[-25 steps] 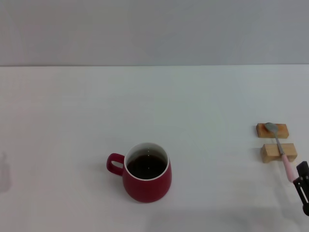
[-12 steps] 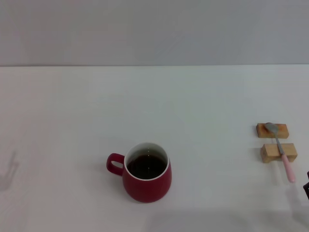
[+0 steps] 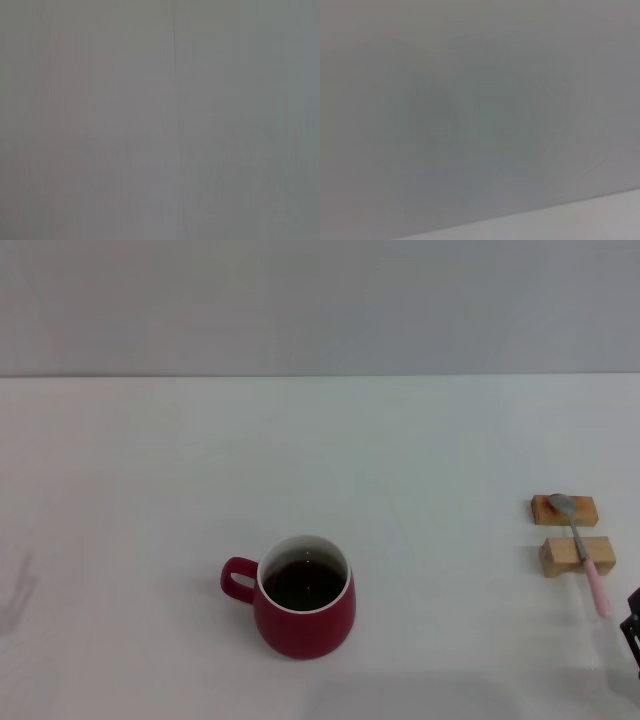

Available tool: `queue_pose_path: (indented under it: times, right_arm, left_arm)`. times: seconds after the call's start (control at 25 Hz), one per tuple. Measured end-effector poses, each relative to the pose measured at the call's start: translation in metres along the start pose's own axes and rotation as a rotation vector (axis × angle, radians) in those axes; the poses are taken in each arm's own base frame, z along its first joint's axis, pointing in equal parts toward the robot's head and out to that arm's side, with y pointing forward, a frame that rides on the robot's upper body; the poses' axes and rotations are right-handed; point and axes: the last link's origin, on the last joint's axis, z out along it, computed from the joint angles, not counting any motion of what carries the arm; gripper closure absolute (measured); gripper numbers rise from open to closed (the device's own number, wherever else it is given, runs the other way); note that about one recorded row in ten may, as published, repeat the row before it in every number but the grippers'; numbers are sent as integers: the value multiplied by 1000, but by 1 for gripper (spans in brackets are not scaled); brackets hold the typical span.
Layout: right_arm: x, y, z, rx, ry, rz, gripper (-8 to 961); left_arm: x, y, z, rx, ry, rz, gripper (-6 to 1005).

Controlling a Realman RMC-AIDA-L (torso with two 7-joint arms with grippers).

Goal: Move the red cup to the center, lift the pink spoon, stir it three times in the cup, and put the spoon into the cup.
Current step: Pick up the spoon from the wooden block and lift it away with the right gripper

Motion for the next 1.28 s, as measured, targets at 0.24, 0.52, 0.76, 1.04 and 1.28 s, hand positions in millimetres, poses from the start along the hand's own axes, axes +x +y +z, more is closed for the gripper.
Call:
queue_pose_path:
  times: [0.24,0.52,0.76,1.04,1.28]
  right_arm:
    - [3,2,5,-18,23,-5,247]
    - [7,6,14,-40,54,-5,246]
    - [9,9,20,-59,70,-7,246]
    - [13,10,24,-69,94,-14,246]
    - [14,7,26,-57,109,-15,245]
  left_arm:
    - [1,1,0,-1,6,-3,167]
    - [2,2,1,-6,14,-3,167]
    - [2,2,0,-3,16,-1,167]
    - [2,2,0,-2,16,-3,167]
    - [2,1,0,-2,16,-5,167]
